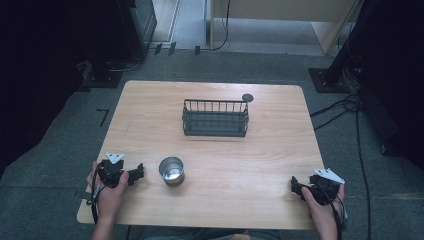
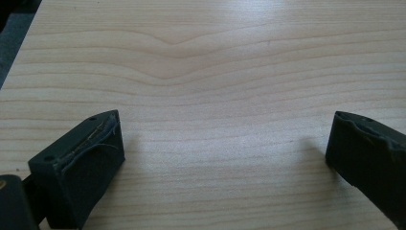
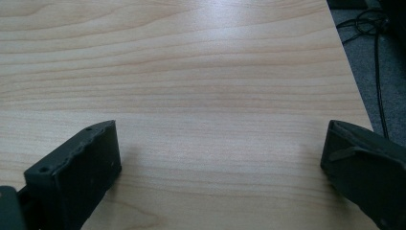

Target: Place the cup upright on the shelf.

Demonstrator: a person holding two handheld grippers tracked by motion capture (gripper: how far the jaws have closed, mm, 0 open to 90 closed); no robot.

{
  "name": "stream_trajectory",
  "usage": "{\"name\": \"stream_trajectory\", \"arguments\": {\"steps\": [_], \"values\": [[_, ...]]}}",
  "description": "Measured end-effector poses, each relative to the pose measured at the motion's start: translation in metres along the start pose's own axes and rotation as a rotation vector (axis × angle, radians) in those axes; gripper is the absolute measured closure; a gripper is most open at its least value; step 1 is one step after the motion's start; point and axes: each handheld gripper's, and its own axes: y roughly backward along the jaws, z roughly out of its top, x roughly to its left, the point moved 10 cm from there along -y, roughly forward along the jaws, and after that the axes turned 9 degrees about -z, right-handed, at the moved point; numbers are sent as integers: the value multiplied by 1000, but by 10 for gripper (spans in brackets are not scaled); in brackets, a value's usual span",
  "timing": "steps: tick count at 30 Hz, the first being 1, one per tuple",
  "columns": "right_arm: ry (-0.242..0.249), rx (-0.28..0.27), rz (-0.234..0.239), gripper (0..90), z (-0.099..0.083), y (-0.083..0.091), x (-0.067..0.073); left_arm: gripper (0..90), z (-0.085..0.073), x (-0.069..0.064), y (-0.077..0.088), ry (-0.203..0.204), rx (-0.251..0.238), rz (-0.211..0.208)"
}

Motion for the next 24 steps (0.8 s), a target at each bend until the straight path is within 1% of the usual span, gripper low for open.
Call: {"name": "stream_trajectory", "arguments": {"steps": [6, 12, 15, 19, 20, 21, 22, 23, 24], "values": [[0, 0, 0, 0, 0, 0, 0, 0, 0, 0, 0, -1, 0, 0], [12, -23, 29, 0, 7, 8, 11, 0, 0, 0, 0, -1, 0, 0], [26, -41, 53, 0, 14, 14, 23, 0, 0, 0, 0, 0, 0, 0], [45, -52, 73, 0, 21, 17, 37, 0, 0, 0, 0, 0, 0, 0], [45, -52, 73, 0, 21, 17, 37, 0, 0, 0, 0, 0, 0, 0], [57, -62, 86, 0, 26, 19, 44, 0, 0, 0, 0, 0, 0, 0], [57, -62, 86, 0, 26, 19, 44, 0, 0, 0, 0, 0, 0, 0], [61, -67, 90, 0, 28, 20, 48, 0, 0, 0, 0, -1, 0, 0], [71, -78, 106, 0, 33, 23, 56, 0, 0, 0, 0, -1, 0, 0]]}}
